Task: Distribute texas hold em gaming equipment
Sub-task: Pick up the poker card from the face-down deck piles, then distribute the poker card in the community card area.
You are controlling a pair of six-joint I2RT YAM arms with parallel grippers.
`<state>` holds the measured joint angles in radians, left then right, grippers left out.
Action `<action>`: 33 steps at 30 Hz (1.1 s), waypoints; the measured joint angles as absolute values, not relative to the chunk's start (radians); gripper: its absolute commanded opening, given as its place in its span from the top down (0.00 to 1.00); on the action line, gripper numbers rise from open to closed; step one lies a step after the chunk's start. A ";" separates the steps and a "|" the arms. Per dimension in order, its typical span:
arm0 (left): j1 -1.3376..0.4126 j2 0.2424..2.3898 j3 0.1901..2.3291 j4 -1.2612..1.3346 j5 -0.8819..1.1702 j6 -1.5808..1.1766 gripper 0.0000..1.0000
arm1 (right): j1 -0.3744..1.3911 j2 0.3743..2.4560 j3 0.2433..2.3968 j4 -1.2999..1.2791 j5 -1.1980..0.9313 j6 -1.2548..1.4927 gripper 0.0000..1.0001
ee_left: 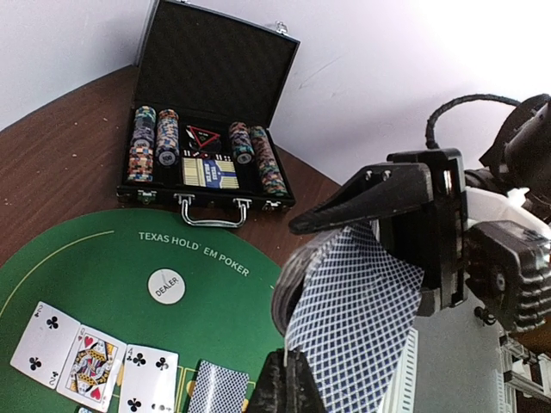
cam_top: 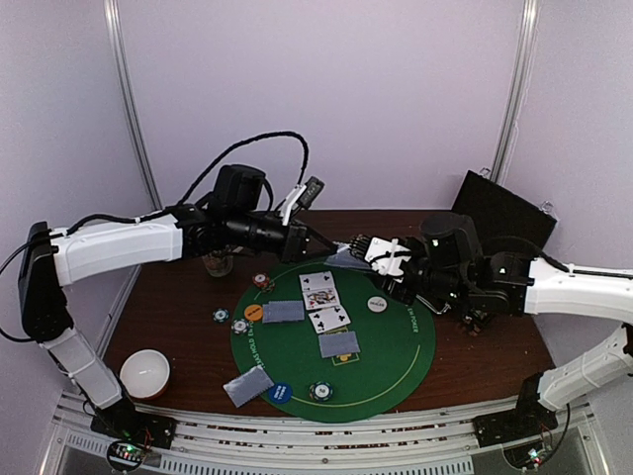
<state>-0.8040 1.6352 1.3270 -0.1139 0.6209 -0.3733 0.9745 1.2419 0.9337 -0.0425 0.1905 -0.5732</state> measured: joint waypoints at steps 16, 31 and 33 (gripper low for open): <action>-0.787 1.520 1.023 0.118 0.540 -0.645 1.00 | 0.842 1.224 0.859 -0.016 0.290 -0.466 0.54; -1.072 1.597 0.750 0.364 0.231 -0.987 1.00 | 0.840 1.187 0.820 -0.037 0.363 -0.414 0.54; -1.110 1.648 0.733 0.398 0.208 -1.035 1.00 | 0.840 1.176 0.810 -0.038 0.363 -0.414 0.54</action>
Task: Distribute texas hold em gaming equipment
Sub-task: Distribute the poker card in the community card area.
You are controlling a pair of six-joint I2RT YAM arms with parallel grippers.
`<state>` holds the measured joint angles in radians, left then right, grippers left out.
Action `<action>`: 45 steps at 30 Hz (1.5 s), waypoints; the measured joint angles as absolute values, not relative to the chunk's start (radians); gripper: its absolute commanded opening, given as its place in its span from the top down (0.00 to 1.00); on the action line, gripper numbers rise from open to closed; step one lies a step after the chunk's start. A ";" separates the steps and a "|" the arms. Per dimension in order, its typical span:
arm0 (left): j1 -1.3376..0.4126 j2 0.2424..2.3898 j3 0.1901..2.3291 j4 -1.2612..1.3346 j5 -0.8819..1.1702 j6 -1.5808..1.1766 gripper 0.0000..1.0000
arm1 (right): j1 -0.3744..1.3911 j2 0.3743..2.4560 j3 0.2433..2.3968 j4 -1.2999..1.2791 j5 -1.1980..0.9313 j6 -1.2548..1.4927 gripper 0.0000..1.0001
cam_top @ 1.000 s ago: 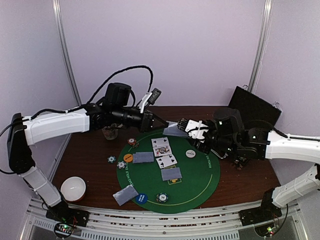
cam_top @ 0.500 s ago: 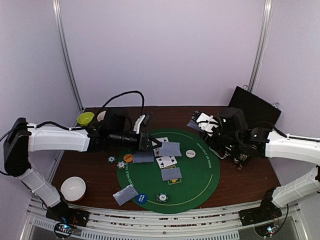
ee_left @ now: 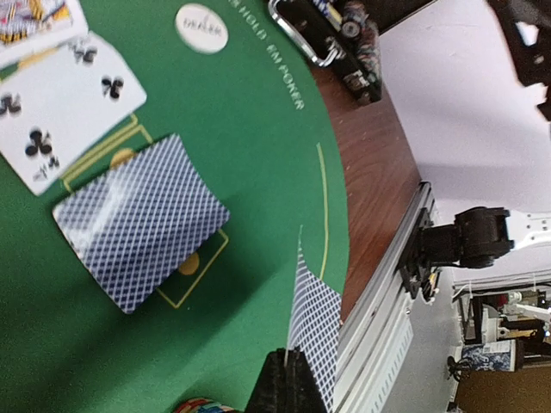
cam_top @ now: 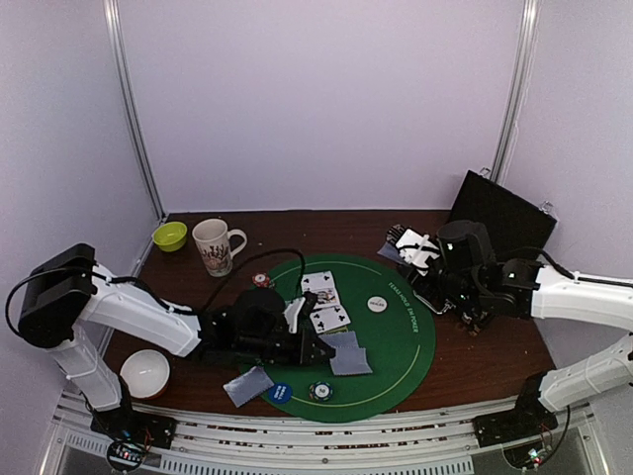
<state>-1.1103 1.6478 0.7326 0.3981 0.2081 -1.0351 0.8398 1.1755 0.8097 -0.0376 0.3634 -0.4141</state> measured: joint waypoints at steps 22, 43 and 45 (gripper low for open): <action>-1.147 1.788 0.725 0.442 0.122 -1.262 1.00 | 0.840 1.073 0.739 -0.066 0.363 -0.414 0.54; -1.147 1.804 0.719 0.434 0.117 -1.311 0.67 | 0.840 1.125 0.693 -0.118 0.354 -0.381 0.53; -1.147 1.774 0.703 0.419 0.102 -1.312 0.66 | 0.838 1.145 0.693 -0.152 0.354 -0.381 0.53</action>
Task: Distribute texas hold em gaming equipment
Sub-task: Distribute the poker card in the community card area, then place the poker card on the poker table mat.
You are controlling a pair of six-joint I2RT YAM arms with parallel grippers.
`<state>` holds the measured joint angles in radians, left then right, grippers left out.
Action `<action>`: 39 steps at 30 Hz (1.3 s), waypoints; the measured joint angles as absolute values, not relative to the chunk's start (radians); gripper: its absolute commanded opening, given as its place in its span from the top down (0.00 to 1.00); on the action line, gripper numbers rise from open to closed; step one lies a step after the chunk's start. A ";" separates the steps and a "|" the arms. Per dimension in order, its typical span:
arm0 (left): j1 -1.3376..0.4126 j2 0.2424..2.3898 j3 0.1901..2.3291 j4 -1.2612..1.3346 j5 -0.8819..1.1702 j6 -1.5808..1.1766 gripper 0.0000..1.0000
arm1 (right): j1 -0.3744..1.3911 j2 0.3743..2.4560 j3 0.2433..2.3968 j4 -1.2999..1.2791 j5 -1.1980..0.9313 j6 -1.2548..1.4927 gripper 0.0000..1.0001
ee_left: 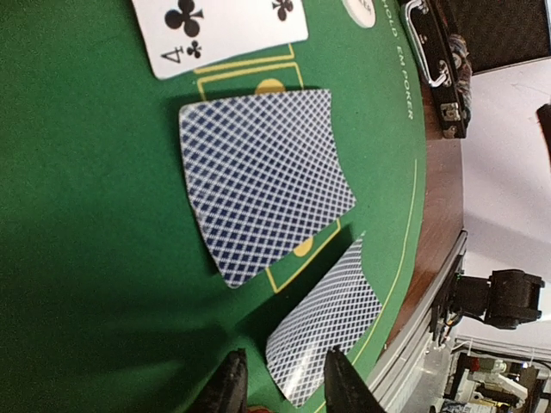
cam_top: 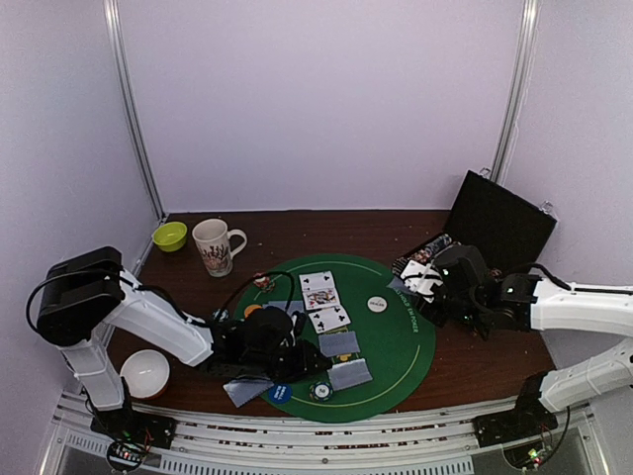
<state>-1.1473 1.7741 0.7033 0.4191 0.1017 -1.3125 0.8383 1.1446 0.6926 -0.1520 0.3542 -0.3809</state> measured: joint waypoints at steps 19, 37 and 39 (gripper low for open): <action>-1.052 1.359 0.809 0.160 -0.137 -0.841 0.44 | 0.673 1.120 0.555 -0.325 0.203 -0.403 0.53; -0.556 1.088 0.841 -0.048 -0.162 -0.424 0.32 | 0.622 1.138 0.457 -0.340 0.144 -0.450 0.52; -0.545 1.090 0.841 -0.058 -0.145 -0.417 0.32 | 0.621 1.161 0.457 -0.338 0.144 -0.450 0.50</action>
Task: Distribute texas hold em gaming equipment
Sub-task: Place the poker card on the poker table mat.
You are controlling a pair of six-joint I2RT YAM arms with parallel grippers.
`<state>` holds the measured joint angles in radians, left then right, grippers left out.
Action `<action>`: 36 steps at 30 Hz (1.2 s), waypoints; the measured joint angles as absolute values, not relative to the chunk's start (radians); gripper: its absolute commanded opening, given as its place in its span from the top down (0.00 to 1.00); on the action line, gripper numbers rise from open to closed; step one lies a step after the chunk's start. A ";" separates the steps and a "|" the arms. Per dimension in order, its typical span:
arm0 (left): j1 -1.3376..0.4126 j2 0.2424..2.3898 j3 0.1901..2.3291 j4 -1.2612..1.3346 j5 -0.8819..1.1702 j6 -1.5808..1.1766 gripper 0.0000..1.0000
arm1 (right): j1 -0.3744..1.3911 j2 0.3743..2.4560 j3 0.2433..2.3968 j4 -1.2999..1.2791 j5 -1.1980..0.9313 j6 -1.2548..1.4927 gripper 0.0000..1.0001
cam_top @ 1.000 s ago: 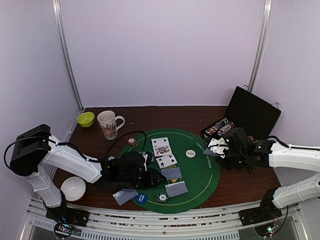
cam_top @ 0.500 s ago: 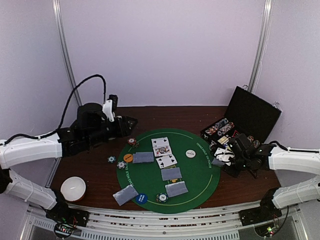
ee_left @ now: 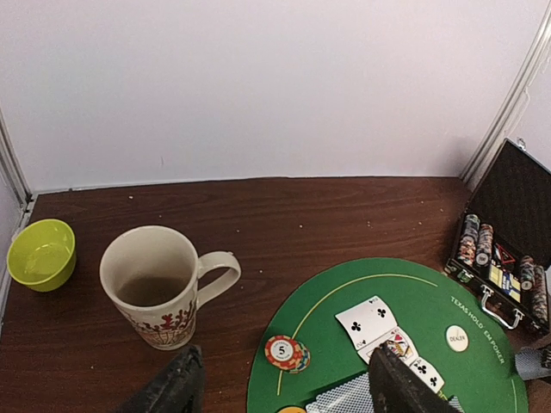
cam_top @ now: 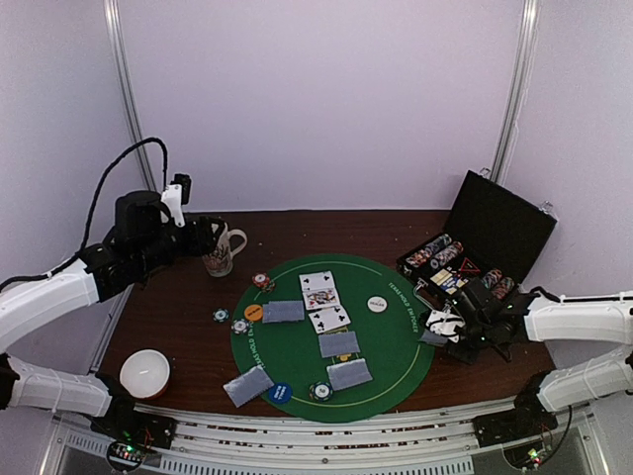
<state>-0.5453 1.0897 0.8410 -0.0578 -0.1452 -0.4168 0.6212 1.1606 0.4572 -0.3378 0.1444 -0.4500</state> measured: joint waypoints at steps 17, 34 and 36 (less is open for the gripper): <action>-0.516 1.089 0.841 -0.078 -0.110 -0.397 0.31 | 0.617 1.269 0.519 -0.257 0.164 -0.471 0.00; -0.490 1.090 0.841 -0.084 -0.099 -0.368 0.14 | 0.682 1.124 0.557 -0.467 0.212 -0.491 0.00; -0.483 1.091 0.844 -0.088 -0.108 -0.351 0.08 | 0.682 1.071 0.596 -0.488 0.196 -0.491 0.00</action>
